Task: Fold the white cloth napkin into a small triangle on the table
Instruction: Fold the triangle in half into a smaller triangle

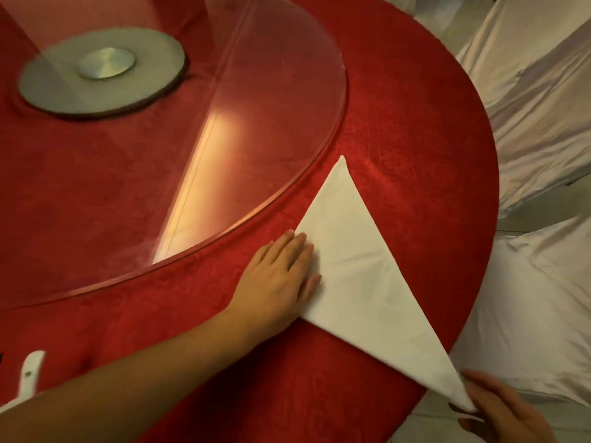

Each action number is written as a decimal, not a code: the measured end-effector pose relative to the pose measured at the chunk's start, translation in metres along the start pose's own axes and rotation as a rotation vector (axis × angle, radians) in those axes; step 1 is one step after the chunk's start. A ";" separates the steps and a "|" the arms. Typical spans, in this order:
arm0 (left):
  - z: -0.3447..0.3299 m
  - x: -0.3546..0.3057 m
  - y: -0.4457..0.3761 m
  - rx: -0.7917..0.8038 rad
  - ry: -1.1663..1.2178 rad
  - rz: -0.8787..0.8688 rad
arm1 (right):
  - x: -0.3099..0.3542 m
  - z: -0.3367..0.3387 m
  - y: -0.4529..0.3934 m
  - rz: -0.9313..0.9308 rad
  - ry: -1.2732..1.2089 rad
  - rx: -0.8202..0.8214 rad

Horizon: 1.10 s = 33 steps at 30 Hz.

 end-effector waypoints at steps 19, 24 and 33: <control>-0.013 0.006 0.084 0.157 -0.083 0.105 | 0.153 -0.232 0.002 1.417 1.055 0.831; -0.015 0.007 0.084 0.158 -0.050 0.112 | 0.144 -0.237 -0.037 1.436 1.217 0.669; -0.016 0.007 0.084 0.180 -0.040 0.113 | 0.179 -0.249 -0.118 1.122 1.216 0.368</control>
Point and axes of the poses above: each hand's wrist, its own y-axis away from the middle knuckle, its own z-axis out of the back of the hand, x = y × z, the point moved 4 cm from there along -y, towards the middle knuckle, and after that the axes turned 8 degrees about z, right-handed, at the moved point
